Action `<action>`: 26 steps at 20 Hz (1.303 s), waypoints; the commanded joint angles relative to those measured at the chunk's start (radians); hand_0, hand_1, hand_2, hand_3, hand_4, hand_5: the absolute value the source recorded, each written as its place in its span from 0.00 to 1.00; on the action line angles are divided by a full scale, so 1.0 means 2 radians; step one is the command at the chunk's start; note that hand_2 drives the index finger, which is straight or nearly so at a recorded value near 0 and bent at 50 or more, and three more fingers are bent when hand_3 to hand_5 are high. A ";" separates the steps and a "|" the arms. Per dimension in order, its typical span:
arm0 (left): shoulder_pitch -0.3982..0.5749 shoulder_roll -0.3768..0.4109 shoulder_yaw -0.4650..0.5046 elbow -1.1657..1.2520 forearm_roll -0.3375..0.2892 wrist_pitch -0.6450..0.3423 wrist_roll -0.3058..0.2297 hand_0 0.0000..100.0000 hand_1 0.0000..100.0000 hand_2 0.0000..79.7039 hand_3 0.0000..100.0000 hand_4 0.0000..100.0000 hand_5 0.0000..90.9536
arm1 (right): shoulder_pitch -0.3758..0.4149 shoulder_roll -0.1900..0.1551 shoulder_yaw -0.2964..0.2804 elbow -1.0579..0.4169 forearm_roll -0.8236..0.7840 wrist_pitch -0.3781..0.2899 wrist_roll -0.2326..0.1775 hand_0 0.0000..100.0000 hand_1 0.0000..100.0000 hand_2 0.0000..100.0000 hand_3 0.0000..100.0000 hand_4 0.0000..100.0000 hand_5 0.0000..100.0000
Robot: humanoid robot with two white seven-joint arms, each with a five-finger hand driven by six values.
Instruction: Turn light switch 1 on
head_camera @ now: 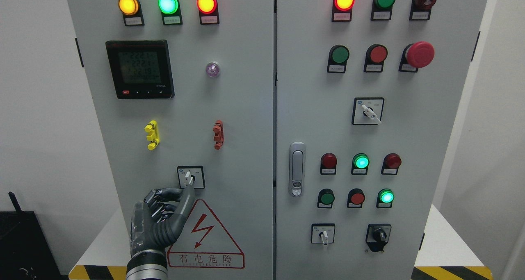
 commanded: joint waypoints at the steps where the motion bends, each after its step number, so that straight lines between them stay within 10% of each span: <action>1: -0.008 -0.001 -0.001 0.009 0.000 0.004 0.000 0.17 0.65 0.64 0.63 0.72 0.62 | 0.000 0.000 0.000 0.000 -0.012 0.000 0.000 0.00 0.00 0.00 0.00 0.00 0.00; 26: -0.021 -0.003 -0.004 0.012 -0.010 0.018 0.000 0.23 0.67 0.69 0.68 0.74 0.65 | 0.000 0.000 0.000 0.000 -0.012 0.000 0.000 0.00 0.00 0.00 0.00 0.00 0.00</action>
